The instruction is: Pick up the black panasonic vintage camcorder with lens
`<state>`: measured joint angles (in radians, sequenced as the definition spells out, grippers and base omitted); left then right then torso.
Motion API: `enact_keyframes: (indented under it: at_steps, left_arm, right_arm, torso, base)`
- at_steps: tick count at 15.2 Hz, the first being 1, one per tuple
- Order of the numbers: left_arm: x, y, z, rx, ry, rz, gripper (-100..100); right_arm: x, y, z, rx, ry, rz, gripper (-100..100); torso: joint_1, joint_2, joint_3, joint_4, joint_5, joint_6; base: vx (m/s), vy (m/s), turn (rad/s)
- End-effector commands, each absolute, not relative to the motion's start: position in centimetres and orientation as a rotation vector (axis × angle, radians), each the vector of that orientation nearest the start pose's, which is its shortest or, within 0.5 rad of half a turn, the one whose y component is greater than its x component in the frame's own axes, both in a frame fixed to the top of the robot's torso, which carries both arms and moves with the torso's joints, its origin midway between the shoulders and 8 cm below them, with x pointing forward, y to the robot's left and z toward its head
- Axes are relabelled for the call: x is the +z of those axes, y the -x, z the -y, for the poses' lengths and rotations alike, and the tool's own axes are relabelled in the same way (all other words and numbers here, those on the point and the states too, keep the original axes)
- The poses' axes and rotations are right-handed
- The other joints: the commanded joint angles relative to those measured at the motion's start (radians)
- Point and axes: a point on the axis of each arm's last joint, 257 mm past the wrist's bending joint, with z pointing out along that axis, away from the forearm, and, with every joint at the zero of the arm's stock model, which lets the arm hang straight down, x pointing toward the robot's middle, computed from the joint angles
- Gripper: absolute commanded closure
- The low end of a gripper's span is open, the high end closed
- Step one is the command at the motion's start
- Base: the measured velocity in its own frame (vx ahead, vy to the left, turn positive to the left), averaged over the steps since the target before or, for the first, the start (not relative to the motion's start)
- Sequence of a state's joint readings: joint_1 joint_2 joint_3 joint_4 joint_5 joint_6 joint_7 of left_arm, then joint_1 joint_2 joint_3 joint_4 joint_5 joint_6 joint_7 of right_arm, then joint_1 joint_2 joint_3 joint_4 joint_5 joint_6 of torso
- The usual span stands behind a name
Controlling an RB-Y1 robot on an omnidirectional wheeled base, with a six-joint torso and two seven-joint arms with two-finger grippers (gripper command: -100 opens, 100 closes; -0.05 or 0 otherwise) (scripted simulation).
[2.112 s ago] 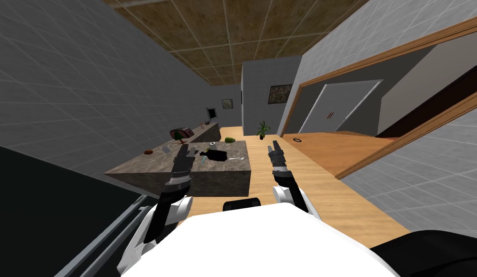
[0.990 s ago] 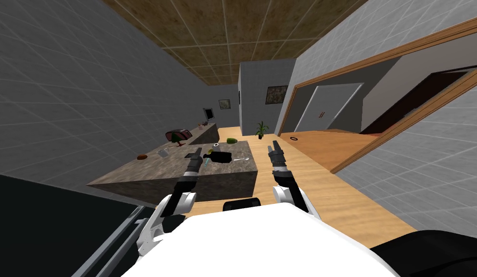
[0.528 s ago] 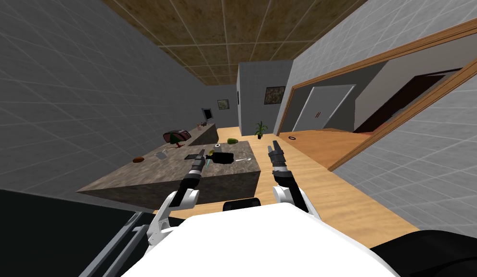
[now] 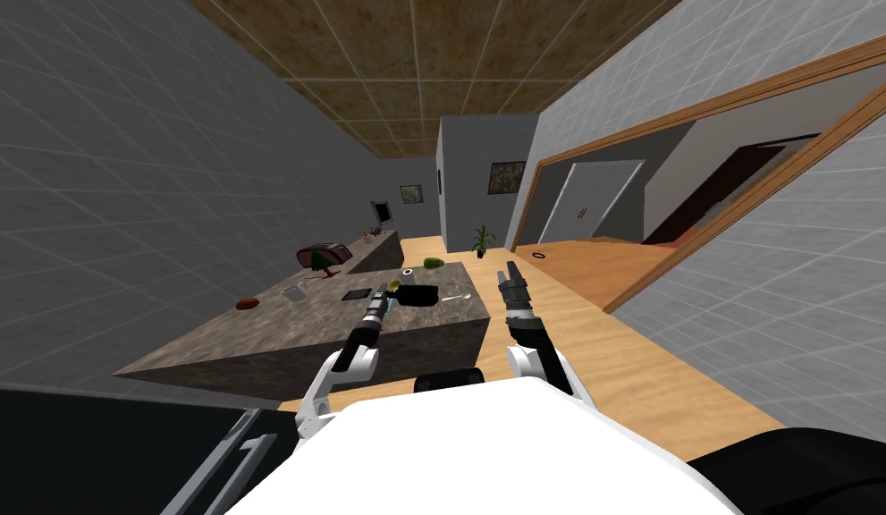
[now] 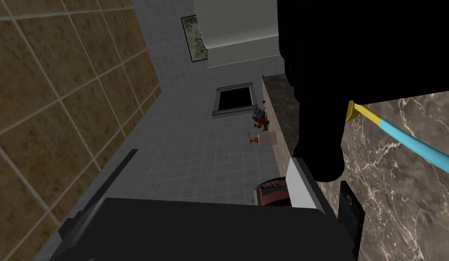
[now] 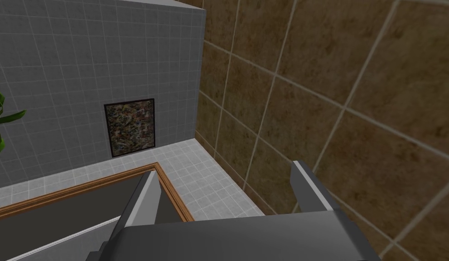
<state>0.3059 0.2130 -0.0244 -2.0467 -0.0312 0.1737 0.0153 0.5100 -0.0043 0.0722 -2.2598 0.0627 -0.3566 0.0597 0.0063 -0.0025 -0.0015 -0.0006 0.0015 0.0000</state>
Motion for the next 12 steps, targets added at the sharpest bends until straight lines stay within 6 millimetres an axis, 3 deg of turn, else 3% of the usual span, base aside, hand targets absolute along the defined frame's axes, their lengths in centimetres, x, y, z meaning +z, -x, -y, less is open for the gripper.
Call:
enact_keyframes:
  at_steps: [1, 11, 12]
  left_arm:
    - [-18.6, -46.6, -28.3, -1.019, 1.101, -1.311, -100]
    - [-24.1, -47.6, -26.2, -1.012, 1.306, -1.386, -100]
    - [-23.4, -47.5, -26.4, -1.013, 1.28, -1.376, -100]
  right_arm:
    - [-1.8, -37.3, 25.4, 1.233, -0.734, -0.793, 0]
    - [-1.8, -37.3, 25.4, 1.233, -0.734, -0.793, 0]
    - [-1.8, -37.3, 25.4, 1.233, -0.734, -0.793, 0]
  torso:
    - [0.0, 0.0, 0.0, 0.0, 0.0, 0.0]
    - [-0.002, 0.0, 0.0, 0.0, 0.0, 0.0]
    - [-0.003, 0.001, 0.001, 0.0, -0.001, 0.0]
  base:
    - [0.026, 0.073, -0.039]
    - [0.016, 0.066, -0.052]
    - [-0.014, 0.02, -0.031]
